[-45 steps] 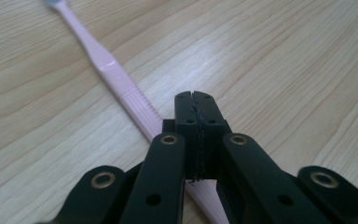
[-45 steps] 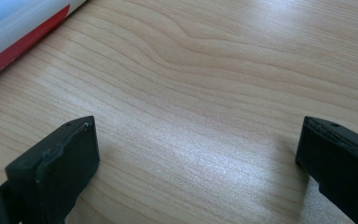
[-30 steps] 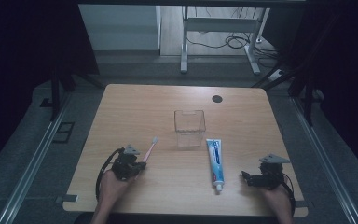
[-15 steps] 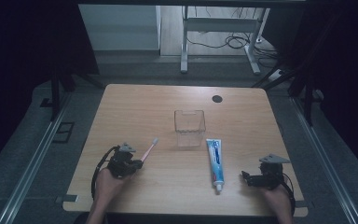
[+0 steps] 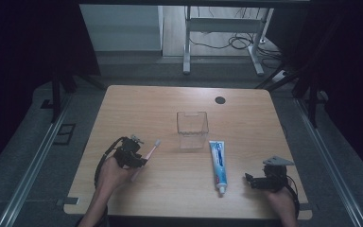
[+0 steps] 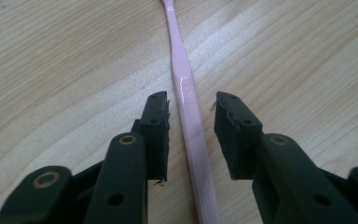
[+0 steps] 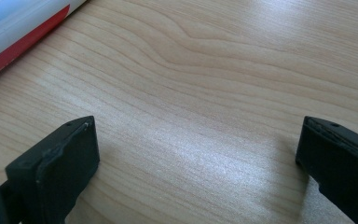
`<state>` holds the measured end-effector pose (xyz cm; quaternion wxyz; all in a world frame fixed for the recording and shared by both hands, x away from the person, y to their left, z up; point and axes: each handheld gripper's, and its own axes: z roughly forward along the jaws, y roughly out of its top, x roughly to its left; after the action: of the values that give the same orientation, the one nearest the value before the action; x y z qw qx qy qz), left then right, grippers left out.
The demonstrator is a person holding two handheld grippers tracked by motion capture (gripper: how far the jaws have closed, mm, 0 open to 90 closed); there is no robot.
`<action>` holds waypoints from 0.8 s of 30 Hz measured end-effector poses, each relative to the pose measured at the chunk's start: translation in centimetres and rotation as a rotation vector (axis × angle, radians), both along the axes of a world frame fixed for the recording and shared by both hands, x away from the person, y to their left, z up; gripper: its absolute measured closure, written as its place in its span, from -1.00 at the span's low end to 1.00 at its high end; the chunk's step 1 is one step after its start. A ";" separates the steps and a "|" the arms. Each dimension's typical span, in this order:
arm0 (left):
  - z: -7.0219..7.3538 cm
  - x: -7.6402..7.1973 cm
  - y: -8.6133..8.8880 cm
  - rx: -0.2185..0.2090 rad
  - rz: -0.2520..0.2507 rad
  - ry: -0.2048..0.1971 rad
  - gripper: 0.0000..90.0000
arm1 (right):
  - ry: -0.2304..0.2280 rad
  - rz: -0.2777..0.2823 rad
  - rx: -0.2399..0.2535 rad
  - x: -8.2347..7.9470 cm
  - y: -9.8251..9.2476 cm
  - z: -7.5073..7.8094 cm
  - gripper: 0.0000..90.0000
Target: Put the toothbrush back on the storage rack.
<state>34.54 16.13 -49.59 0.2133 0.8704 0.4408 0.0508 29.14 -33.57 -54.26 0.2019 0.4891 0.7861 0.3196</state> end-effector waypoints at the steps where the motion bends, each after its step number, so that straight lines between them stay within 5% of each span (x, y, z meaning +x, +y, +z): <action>1: 0.1 0.3 -0.2 0.011 -0.004 0.008 0.41 | -0.001 0.000 0.000 0.0 0.0 0.0 -1.00; 13: 0.4 2.9 -2.0 0.123 -0.026 0.132 0.38 | -0.001 0.000 0.000 0.0 0.0 0.0 -1.00; 24: 0.0 4.4 -3.4 0.214 -0.029 0.205 0.42 | -0.001 0.000 0.000 0.0 0.0 0.0 -1.00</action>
<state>38.98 12.71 -49.63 0.0738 0.8951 0.4398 0.0051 29.14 -33.57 -54.26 0.2021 0.4890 0.7859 0.3199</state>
